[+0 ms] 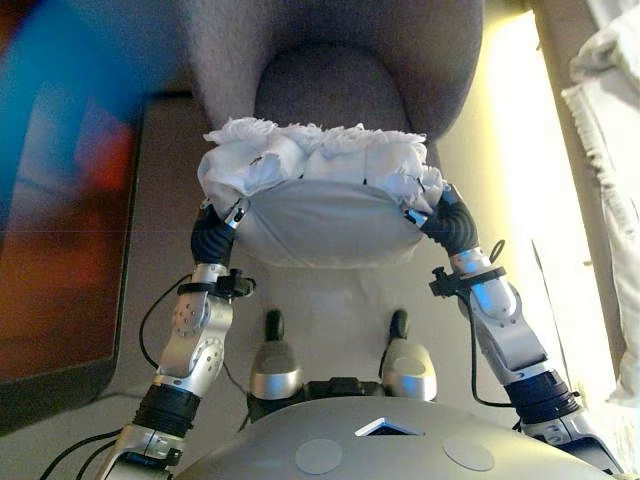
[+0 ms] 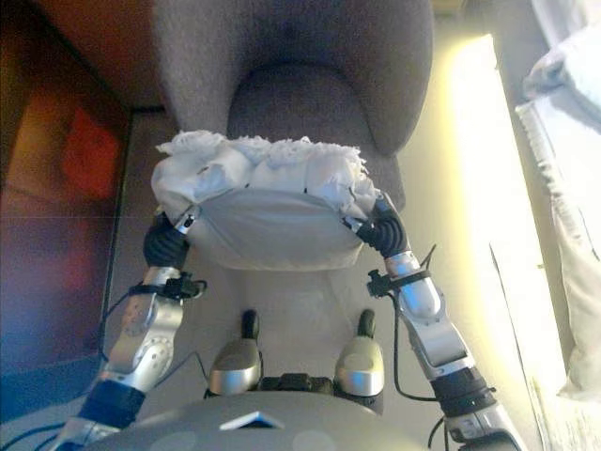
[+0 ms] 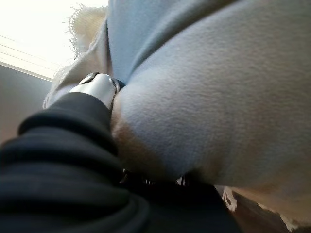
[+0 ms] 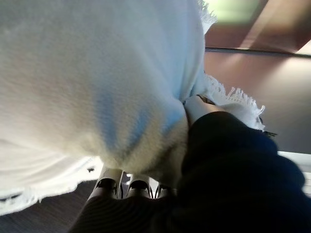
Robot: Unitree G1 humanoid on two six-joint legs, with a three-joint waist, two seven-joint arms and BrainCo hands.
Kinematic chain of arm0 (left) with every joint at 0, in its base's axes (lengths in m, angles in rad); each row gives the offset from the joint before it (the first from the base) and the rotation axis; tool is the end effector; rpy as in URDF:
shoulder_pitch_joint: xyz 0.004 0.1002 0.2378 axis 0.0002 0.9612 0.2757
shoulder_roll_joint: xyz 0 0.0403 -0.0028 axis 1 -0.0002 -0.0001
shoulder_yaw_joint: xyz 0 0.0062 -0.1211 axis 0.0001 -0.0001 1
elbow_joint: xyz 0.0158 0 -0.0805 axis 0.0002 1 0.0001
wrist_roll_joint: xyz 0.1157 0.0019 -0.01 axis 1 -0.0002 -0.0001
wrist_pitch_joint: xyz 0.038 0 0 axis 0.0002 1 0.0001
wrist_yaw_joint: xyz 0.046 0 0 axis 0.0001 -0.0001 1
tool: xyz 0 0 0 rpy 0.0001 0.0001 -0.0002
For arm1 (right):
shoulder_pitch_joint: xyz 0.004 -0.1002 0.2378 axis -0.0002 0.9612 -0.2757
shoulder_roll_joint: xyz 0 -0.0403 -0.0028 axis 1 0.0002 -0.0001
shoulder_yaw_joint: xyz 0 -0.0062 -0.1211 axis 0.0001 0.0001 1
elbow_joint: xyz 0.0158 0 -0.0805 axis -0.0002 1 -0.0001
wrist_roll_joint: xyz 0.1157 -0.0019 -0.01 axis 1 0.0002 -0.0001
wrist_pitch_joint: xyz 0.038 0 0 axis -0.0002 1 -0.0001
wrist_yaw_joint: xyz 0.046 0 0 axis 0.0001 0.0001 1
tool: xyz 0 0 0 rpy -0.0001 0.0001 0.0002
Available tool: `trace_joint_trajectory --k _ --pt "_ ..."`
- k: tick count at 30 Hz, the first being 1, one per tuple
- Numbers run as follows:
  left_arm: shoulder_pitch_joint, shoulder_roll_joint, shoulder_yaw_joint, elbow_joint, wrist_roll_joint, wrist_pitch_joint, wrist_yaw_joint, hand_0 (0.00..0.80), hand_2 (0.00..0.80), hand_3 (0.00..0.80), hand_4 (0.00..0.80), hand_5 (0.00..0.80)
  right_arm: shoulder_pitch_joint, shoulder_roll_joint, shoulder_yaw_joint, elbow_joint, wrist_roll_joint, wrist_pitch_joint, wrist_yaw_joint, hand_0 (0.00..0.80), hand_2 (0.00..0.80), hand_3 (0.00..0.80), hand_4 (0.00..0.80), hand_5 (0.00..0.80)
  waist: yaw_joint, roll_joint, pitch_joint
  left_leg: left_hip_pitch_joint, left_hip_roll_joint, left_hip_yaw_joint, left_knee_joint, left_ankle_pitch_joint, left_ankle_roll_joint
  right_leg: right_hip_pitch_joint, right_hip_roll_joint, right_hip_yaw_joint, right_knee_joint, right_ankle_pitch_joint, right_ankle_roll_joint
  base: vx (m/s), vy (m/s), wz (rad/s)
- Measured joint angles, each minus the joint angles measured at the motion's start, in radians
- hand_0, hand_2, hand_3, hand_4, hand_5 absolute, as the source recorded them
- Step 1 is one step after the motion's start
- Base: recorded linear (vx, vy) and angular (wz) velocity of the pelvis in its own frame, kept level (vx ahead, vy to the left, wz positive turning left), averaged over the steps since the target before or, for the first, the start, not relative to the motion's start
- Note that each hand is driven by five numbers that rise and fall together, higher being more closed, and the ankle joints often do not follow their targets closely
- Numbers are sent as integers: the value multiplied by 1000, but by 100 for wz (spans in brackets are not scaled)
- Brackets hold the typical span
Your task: Pick up the cushion and take it to the sofa
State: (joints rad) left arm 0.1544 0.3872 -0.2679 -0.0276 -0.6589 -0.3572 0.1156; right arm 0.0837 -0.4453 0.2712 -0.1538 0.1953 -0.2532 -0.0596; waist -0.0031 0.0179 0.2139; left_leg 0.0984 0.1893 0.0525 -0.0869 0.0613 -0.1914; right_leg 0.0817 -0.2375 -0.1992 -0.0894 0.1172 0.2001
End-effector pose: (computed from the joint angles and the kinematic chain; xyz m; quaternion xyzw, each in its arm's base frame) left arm 0.1772 0.1858 0.0129 -0.1624 -0.0416 -0.0070 0.9858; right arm 0.1924 -0.1763 0.0458 -0.0845 -0.1158 0.1283 0.9813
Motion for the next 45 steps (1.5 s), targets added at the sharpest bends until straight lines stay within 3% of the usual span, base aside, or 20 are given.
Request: trace_joint_trajectory --k 6,16,25,29,31,32,34,35,36,37,38,39,40,42,43,45 --pt "20 2 -4 -31 17 43 -8 800 800 800 800 800 43 1 -1 -4 3 5 -44 800 800 800 800 800 -8 -7 -61 22 11 15 -1 -5 3 10 9 4 0 -2 -6 -9 -15 -6" --pt "62 13 -5 -31 17 84 -46 800 800 800 800 800 84 1 13 -4 4 16 -75 800 800 800 800 800 -9 -2 -98 31 23 42 -5 -7 1 -1 15 3 -2 7 -17 5 -102 -8" --pt "64 33 4 -31 15 86 -43 800 800 800 800 800 68 -9 47 0 4 16 -103 800 800 800 800 800 -4 12 -95 44 69 48 17 -7 6 3 72 30 2 -3 -38 -7 -184 -6" --pt "59 31 6 -29 12 81 -39 800 800 800 800 800 58 -15 57 7 4 15 -112 800 800 800 800 800 2 1 -51 -29 96 55 183 -3 52 -8 94 36 55 -36 -74 -13 -274 0" --pt "59 24 4 -28 13 80 -41 800 800 800 800 800 57 -24 58 7 3 14 -121 800 800 800 800 800 2 -19 -18 -56 99 59 233 49 132 -12 101 25 86 -54 -99 91 -202 18" --pt "61 17 3 -27 14 80 -42 800 800 800 800 800 57 -28 57 6 4 13 -123 800 800 800 800 800 7 -36 -9 -73 85 48 252 61 148 -19 92 28 91 -59 -109 142 -119 -5" --pt "69 4 -8 -27 14 80 -43 800 800 800 800 800 57 -52 54 0 4 10 -122 800 800 800 800 800 19 -46 -1 -75 -18 31 278 -15 114 -43 70 50 80 -57 -111 139 -64 -27" --pt "71 -6 -11 -29 15 80 -44 800 800 800 800 800 56 -84 54 -12 4 1 -121 800 800 800 800 800 22 4 -8 -77 -36 34 241 -87 155 -44 101 48 75 -53 -103 160 -57 -40" --pt "65 -4 -3 -42 14 73 -42 800 800 800 800 800 44 -91 55 -21 3 -7 -120 800 800 800 800 800 35 37 6 -69 -8 42 201 -111 71 -112 136 48 263 -114 -119 205 -55 -38" --pt "59 23 2 -50 14 63 -33 800 800 800 800 800 41 -71 62 -24 2 -7 -123 800 800 800 800 800 50 5 20 -81 -11 59 214 -104 58 -166 129 42 452 -259 -146 262 -35 -27" --pt "54 28 4 -44 14 60 -22 800 800 800 800 800 39 -63 68 -19 0 -4 -124 800 800 800 800 800 48 -14 36 -79 -23 42 235 -97 55 -156 128 47 447 -295 -167 312 -30 9" --pt "56 14 -2 -42 15 61 -7 800 800 800 800 800 39 -56 68 -8 -4 -2 -129 800 800 800 800 800 47 -16 42 -110 -25 31 278 -91 55 -138 140 55 411 -282 -174 335 -27 39" --pt "50 13 -14 -42 16 61 2 800 800 800 800 800 39 -43 64 2 -6 -3 -140 800 800 800 800 800 50 -30 47 -154 -60 21 309 -100 57 -126 144 88 371 -261 -184 397 -22 36" --pt "48 4 -30 -41 17 60 16 800 800 800 800 800 32 -47 54 2 -7 -7 -146 800 800 800 800 800 85 -39 55 -191 -153 -6 226 -89 72 -117 140 142 298 -218 -180 407 -8 -4" --pt "48 3 -30 -40 17 58 23 800 800 800 800 800 23 -47 56 2 -8 -7 -144 800 800 800 800 800 107 -30 60 -198 -173 -13 187 -78 86 -113 143 157 272 -211 -179 488 34 -44" --pt "49 3 -28 -34 16 53 34 800 800 800 800 800 23 -44 65 4 -8 -5 -140 800 800 800 800 800 140 -11 66 -190 -179 -33 151 -47 122 -86 152 190 234 -207 -182 592 80 -44"
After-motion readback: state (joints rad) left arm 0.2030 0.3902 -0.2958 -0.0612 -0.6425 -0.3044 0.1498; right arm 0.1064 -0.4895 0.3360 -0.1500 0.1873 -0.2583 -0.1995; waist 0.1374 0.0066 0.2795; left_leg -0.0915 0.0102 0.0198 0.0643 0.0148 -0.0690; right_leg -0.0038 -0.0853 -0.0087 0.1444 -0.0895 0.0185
